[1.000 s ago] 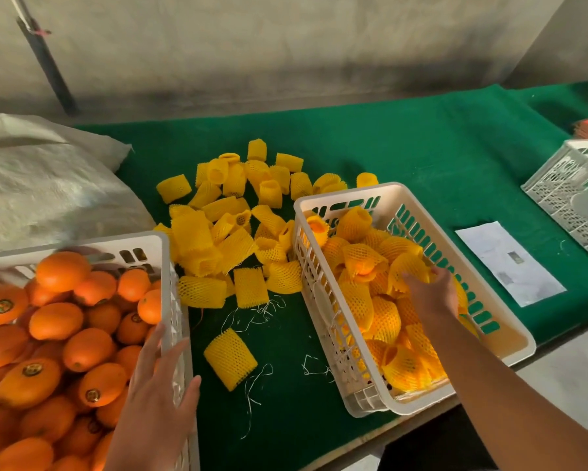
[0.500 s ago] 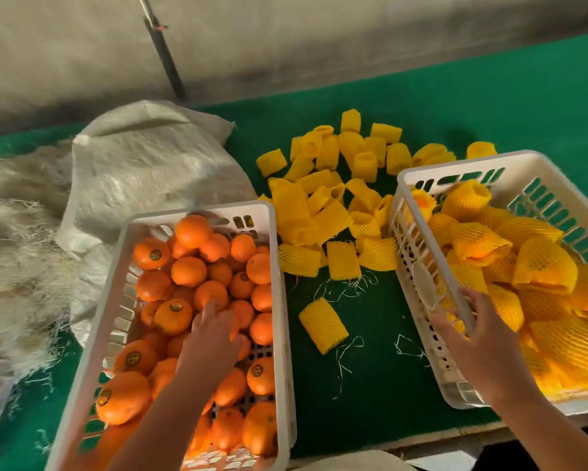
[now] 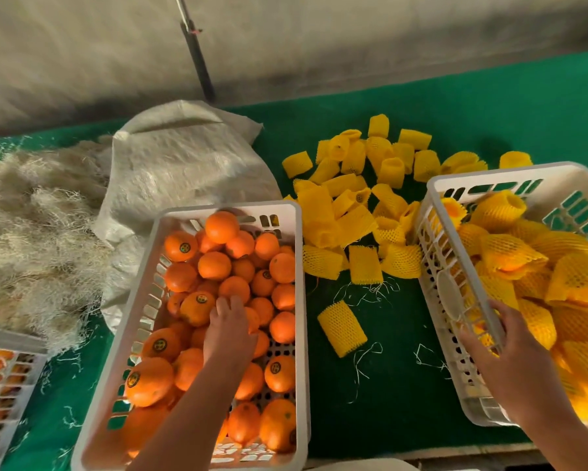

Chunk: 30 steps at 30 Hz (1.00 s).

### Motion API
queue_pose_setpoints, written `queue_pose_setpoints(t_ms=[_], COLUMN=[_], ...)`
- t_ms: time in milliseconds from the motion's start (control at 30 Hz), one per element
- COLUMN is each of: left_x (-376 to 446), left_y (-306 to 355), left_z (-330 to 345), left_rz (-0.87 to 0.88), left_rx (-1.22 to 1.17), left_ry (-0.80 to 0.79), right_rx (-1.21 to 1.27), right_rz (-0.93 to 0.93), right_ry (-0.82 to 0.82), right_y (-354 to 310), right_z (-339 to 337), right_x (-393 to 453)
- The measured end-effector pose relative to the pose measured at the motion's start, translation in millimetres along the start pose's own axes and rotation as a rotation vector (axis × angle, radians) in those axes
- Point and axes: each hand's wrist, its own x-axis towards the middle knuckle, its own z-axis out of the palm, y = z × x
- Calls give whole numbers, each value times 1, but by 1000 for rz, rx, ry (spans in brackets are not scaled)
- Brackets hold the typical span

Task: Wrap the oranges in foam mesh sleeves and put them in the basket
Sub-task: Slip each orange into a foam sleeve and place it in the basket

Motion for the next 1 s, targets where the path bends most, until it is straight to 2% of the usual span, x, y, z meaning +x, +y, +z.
queue_pose_setpoints(t_ms=[133, 233, 267, 333, 400, 433, 500, 600, 667, 833, 933, 1000], left_x=[-2, -8, -9, -17, -27, -32, -39, -48, -50, -59, -61, -61], left_y=[-1, -1, 1, 11, 23, 29, 40, 58, 70, 95, 104, 108], left_z=[-5, -22, -29, -43, -57, -62, -68, -75, -75, -61, -47, -41], left_rz=[-60, -200, -252, -388, -398, -378, -318, -249, -179, 133, 270, 308], left_rx=[-173, -491, -674, -1284, -1846, -1992, -2104, -2098, -1993, -1382, -983, -851], left_ry=[42, 54, 26, -109, -288, -348, -431, -480, -431, -181, -3, 73], right_rx=[7, 2, -20, -124, -230, -265, -297, -265, -279, -614, -805, -887], right_rz=[-9, 2, 7, -39, -168, -260, -444, -616, -664, -611, -619, -606], right_ry=[-4, 4, 21, 99, 188, 205, 152, -21, -188, -651, -832, -910], right_y=[3, 3, 3, 2, -3, -5, -14, -28, -33, -25, -26, -28], right_z=[0, 0, 0, 2, 5, 8, 20, 49, 72, 120, 136, 143], right_x=[2, 2, 2, 0, -2, -4, -7, -9, -8, 14, 25, 29])
